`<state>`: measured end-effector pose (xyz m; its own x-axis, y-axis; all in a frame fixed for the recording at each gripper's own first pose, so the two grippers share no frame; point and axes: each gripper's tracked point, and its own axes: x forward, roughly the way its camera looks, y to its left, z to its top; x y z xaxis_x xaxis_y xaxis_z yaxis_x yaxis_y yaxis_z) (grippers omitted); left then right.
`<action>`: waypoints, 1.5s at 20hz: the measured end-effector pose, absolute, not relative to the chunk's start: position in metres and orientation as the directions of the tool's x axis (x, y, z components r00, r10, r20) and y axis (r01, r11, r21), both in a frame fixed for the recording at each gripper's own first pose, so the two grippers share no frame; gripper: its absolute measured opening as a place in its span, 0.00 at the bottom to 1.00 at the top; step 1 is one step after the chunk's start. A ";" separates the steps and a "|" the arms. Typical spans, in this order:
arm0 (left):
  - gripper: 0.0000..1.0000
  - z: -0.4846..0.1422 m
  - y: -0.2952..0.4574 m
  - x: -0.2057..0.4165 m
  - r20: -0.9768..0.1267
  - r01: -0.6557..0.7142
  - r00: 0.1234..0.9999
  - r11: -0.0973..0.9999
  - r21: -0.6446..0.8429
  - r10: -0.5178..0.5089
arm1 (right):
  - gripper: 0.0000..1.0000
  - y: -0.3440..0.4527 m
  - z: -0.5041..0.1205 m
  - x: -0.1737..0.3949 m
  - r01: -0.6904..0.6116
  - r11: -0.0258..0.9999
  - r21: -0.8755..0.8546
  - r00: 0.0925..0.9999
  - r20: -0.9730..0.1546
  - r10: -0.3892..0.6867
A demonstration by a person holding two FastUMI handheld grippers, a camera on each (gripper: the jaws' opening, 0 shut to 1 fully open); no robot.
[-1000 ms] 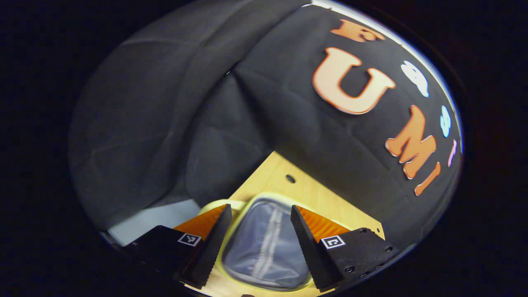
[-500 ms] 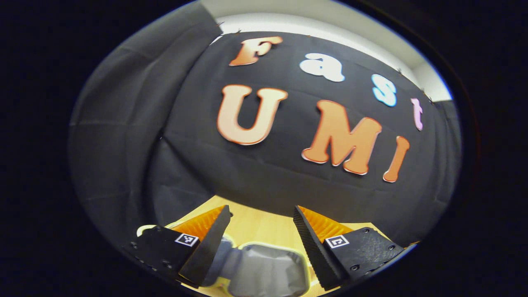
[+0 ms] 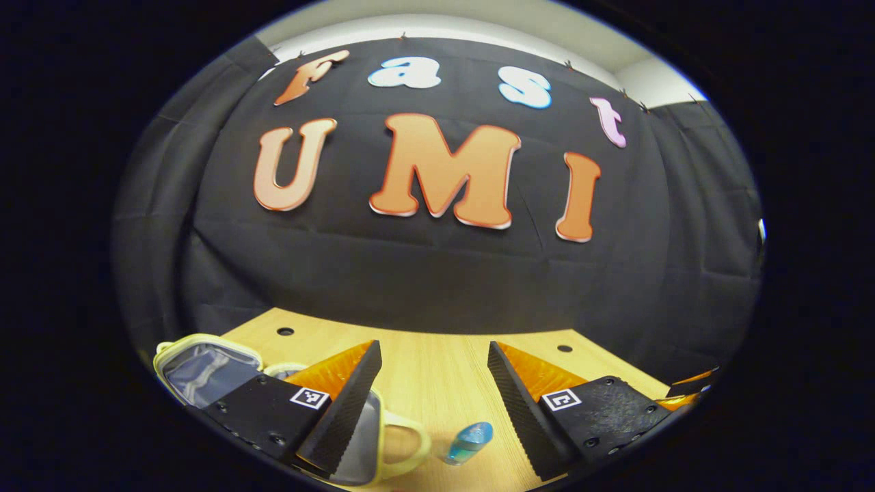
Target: First open the suitcase, pack the skin care products into it, and then close the suitcase.
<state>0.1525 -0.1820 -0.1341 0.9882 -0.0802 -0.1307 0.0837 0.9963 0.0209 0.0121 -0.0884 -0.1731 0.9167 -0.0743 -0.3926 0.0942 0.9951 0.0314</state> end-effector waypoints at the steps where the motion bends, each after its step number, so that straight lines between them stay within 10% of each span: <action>1: 0.97 -0.152 -0.188 0.157 -0.156 0.082 0.985 0.996 0.034 -0.076 | 0.95 -0.097 -0.178 0.012 0.104 0.994 0.038 0.914 -0.397 -0.080; 18: 0.97 -0.304 -0.215 0.177 -0.372 0.074 0.928 0.987 0.144 -0.015 | 0.95 -0.139 -0.234 0.013 0.191 0.980 0.050 0.855 -0.499 -0.141; 24: 0.53 -0.317 -0.218 0.180 -0.390 0.076 0.921 0.983 0.166 -0.006 | 0.95 -0.146 -0.243 0.009 0.195 0.981 0.009 0.839 -0.519 -0.162; 30: 0.49 -0.321 -0.231 0.186 -0.436 0.108 0.899 0.984 0.140 -0.037 | 0.96 -0.118 -0.238 0.031 0.136 0.990 0.034 0.861 -0.498 -0.101</action>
<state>0.1857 -0.2306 -0.3209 0.8994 -0.0367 -0.4355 0.1078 0.9843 0.1397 0.0309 -0.1176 -0.2384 0.8615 -0.1006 -0.4978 0.1355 0.9902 0.0345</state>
